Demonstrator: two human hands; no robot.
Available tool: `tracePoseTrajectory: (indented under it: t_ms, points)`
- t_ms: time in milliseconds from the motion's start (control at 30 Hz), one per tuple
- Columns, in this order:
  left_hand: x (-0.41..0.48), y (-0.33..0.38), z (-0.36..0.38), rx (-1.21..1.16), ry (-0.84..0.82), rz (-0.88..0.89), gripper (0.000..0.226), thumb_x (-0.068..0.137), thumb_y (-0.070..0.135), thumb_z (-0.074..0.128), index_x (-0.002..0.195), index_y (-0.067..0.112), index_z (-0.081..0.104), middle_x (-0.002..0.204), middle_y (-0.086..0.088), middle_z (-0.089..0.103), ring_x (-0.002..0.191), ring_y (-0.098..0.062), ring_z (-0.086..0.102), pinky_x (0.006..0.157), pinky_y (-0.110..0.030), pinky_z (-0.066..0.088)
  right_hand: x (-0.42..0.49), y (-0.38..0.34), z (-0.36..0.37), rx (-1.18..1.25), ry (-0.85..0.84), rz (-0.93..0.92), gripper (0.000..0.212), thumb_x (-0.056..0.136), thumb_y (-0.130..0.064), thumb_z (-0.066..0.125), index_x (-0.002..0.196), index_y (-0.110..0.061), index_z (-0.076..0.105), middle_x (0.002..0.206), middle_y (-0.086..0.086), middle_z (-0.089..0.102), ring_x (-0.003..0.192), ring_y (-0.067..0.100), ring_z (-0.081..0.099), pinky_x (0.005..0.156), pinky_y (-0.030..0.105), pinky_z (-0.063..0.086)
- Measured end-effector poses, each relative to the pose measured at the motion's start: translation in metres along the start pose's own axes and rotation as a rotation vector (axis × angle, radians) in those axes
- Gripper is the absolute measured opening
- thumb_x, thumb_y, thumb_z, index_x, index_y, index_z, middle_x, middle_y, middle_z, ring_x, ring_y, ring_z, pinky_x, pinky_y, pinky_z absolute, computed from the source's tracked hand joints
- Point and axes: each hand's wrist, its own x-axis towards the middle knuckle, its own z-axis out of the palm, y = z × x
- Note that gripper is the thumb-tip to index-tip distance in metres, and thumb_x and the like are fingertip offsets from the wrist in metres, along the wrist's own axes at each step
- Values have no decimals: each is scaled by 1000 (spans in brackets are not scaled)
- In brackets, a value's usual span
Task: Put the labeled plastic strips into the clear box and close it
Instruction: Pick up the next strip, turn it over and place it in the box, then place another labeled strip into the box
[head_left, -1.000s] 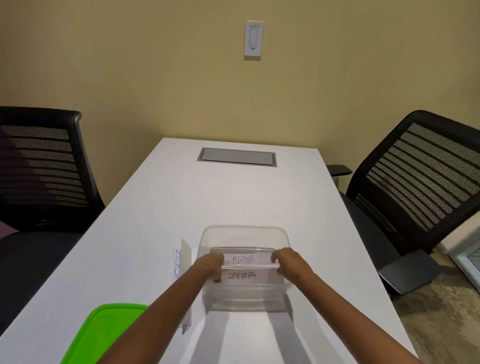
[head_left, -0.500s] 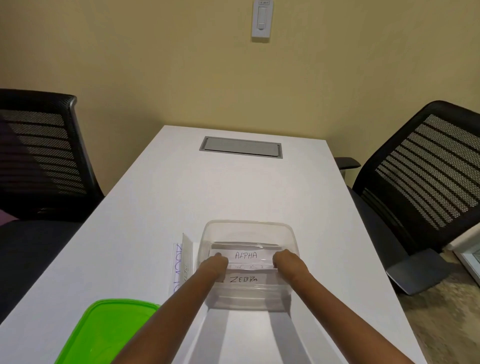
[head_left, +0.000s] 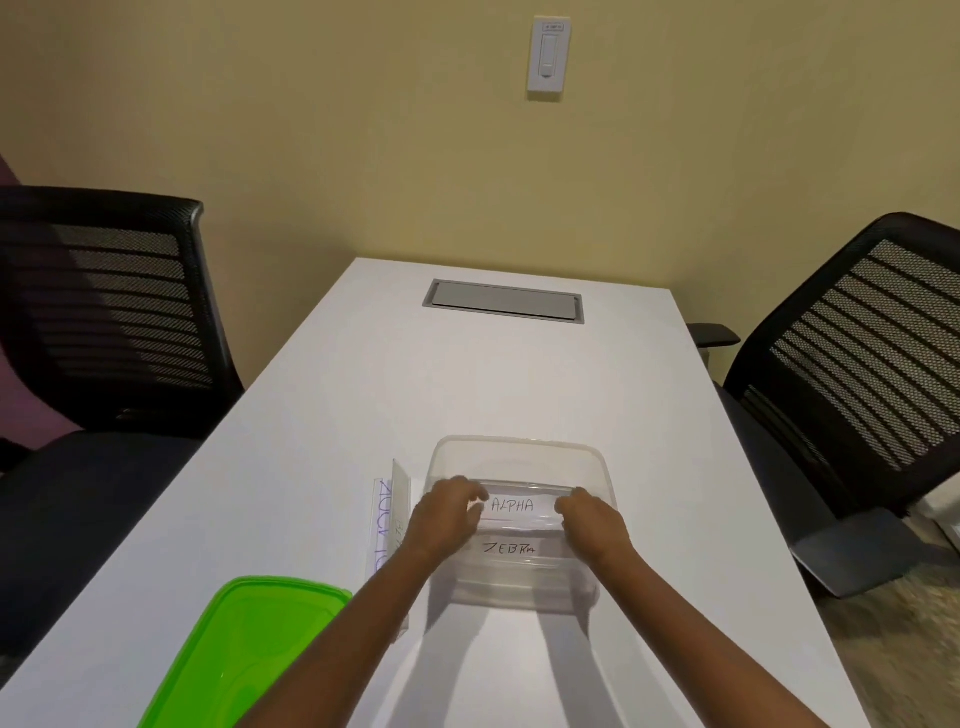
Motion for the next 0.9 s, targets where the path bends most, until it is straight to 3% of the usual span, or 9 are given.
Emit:
tracePoseTrajectory:
  t_ms: [100,233,333,467,600,667,767,833,900]
  points:
    - [-20,-6,-7,-50,286,29,32,92,7,46,120,13,61,120,-5,60,116,-20,52,93,-29,43,-8,-14,-6,109,89,-16,33,92,-2,37,115,-9,60,120,11,58,109,29,59,86,33,48]
    - [-43,-19,-11,-86,419,-126,40,89,3,47,127,12,56,125,-10,56,118,-26,51,96,-36,46,-20,-44,-8,262,184,-68,31,93,-9,40,112,-11,64,116,9,62,106,27,60,83,32,48]
    - [-56,-31,-7,-117,357,-336,44,90,8,49,134,11,46,131,-12,49,122,-29,49,99,-40,46,-33,-70,-5,327,217,-126,30,93,-9,42,112,-12,64,115,8,63,106,25,61,85,31,48]
    - [-67,-48,3,-252,67,-580,49,91,15,51,137,4,37,137,-22,47,125,-34,50,100,-38,44,-50,-100,6,349,214,-208,31,92,-10,42,114,-12,64,116,7,63,105,25,60,84,31,48]
    - [-75,-61,11,-366,-5,-624,33,87,4,48,119,0,56,125,-21,62,111,-32,61,90,-34,51,-64,-120,19,371,182,-245,32,91,-10,42,114,-13,64,117,6,63,106,24,60,84,28,47]
    - [-77,-63,12,-408,13,-636,24,84,-2,44,95,4,65,114,-24,67,94,-31,64,84,-36,54,-69,-125,24,381,157,-242,32,90,-10,42,113,-13,64,115,6,63,106,24,60,84,28,47]
    - [-76,-68,12,-408,11,-641,34,81,-6,43,55,15,47,96,-28,67,76,-25,55,73,-35,54,-75,-127,31,412,102,-208,33,90,-10,42,112,-13,65,114,7,64,105,23,60,84,27,46]
    - [-75,-71,11,-439,19,-661,39,81,-8,44,50,15,43,95,-29,66,75,-25,53,67,-29,46,-76,-127,34,434,60,-170,33,90,-9,42,111,-12,67,115,7,66,106,22,60,86,27,47]
    - [-73,-72,9,-600,44,-701,35,80,-13,43,52,8,47,86,-28,61,75,-28,55,64,-32,45,-76,-126,35,468,24,-128,31,90,-10,44,109,-9,68,114,9,69,105,23,62,86,28,49]
